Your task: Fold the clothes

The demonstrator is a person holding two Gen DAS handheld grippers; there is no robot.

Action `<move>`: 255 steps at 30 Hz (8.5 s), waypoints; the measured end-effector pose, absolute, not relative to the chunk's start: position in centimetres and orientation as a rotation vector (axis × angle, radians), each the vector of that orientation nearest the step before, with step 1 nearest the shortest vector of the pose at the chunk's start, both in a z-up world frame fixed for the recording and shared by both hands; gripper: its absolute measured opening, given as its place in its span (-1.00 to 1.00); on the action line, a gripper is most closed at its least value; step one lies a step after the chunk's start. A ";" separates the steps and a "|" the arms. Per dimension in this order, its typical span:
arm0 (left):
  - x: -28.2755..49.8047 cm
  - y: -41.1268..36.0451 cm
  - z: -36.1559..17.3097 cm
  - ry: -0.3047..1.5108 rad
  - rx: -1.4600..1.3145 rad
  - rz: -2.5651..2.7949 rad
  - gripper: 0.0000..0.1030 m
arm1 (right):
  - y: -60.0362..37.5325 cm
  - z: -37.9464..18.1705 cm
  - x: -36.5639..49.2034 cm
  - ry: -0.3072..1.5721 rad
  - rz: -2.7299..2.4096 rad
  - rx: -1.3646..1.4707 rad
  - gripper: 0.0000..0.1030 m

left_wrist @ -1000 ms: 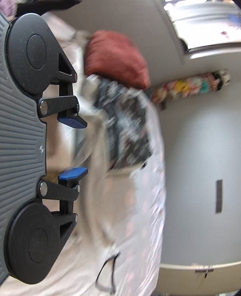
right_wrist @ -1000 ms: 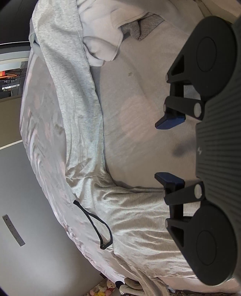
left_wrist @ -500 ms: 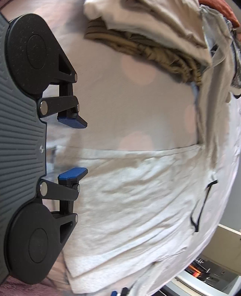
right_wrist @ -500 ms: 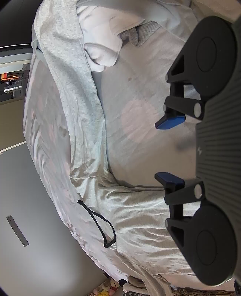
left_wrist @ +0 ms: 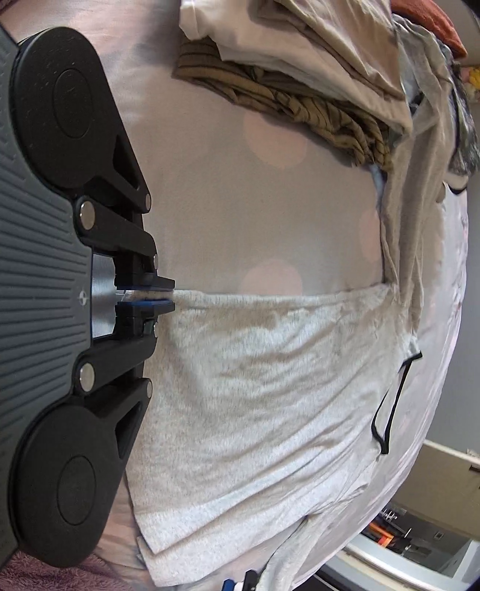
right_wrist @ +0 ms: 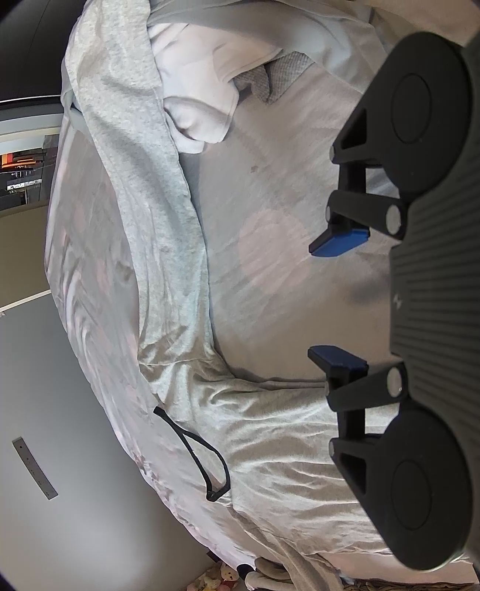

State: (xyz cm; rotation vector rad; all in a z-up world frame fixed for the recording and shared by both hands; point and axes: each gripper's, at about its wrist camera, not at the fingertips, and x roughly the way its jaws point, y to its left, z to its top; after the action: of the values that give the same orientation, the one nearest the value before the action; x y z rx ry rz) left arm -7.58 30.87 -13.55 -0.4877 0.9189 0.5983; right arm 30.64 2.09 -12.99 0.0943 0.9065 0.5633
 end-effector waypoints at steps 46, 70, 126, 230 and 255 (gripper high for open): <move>-8.7 32.1 -15.0 0.906 -0.561 0.573 -0.94 | 3.7 -12.0 23.1 1.163 0.817 0.107 -0.19; -11.0 32.4 -6.9 0.648 -0.652 0.477 -0.95 | -2.9 -4.5 24.1 1.031 0.775 0.243 -0.97; -10.7 34.9 -13.8 0.982 -0.639 0.551 -0.95 | -2.5 -13.1 29.7 1.389 0.685 -0.319 -0.95; 37.7 40.2 -12.2 0.783 -0.276 0.169 -0.19 | 20.7 -14.1 51.7 0.739 0.762 -0.246 -0.50; 39.4 37.0 -12.6 0.803 -0.116 0.240 -0.49 | 13.6 -13.0 49.2 0.707 0.736 -0.199 -0.23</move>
State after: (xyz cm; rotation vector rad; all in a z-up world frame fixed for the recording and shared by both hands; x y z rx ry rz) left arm 39.41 37.01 -12.61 -0.1162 0.8029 0.2399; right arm 49.19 13.61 -12.99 -0.1995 0.7065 0.7360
